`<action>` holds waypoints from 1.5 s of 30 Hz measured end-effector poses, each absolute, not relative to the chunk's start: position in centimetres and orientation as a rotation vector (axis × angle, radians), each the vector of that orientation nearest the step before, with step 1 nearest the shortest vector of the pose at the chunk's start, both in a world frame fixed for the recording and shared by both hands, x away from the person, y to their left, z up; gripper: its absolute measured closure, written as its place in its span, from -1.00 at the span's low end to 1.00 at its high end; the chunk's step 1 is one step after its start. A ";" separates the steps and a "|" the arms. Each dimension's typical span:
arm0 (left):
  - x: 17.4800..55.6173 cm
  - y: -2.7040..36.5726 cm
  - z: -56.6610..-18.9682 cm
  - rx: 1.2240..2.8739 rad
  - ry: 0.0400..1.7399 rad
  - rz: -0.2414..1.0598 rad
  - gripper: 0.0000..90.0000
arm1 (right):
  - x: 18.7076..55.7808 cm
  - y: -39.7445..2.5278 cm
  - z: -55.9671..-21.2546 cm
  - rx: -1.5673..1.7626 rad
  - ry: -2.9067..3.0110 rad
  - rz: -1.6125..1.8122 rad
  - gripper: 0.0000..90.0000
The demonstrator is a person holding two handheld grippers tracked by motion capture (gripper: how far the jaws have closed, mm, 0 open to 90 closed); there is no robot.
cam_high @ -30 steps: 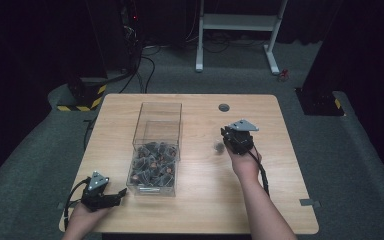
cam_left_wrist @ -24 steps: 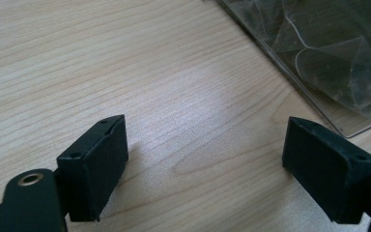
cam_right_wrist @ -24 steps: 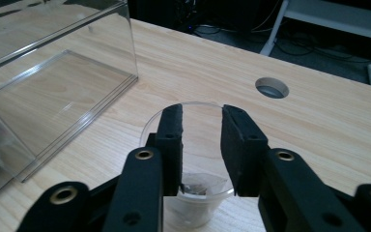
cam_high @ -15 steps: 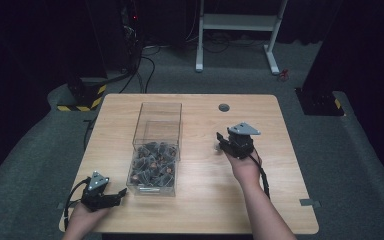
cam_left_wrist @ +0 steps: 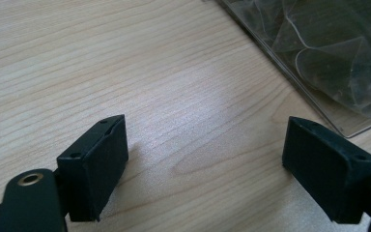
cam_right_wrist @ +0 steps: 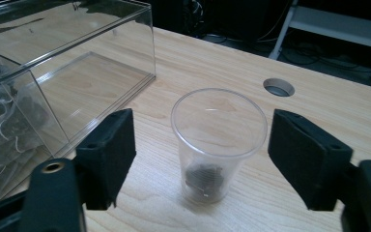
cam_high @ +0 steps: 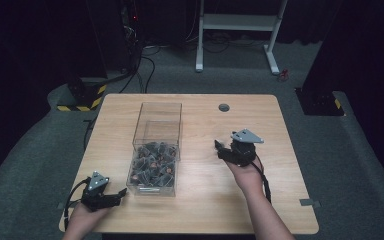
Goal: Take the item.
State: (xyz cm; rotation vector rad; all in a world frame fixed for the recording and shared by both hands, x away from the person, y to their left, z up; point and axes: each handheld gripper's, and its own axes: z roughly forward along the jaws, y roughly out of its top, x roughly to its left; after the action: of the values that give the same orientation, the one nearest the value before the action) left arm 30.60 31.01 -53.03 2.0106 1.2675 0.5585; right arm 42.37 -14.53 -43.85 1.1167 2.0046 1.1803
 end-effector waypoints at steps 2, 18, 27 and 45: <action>30.6 31.0 -53.0 2.008 1.270 0.556 -0.63 | 42.0 -14.6 -43.8 1.119 2.000 1.186 -0.51; 30.6 31.0 -53.0 2.010 1.268 0.558 -0.63 | 39.6 -14.9 -43.8 1.110 2.013 1.209 -0.62; 30.6 31.0 -53.0 2.010 1.268 0.558 -0.63 | 38.5 -15.4 -45.2 1.114 2.030 1.187 -0.62; 30.6 31.0 -53.0 2.010 1.268 0.558 -0.63 | 35.8 -17.9 -48.2 1.139 2.057 1.110 -0.62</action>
State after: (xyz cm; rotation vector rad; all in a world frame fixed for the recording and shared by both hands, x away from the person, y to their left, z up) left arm 30.60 31.01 -53.03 2.0101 1.2676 0.5582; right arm 35.78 -17.86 -48.18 1.1394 2.0572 1.1096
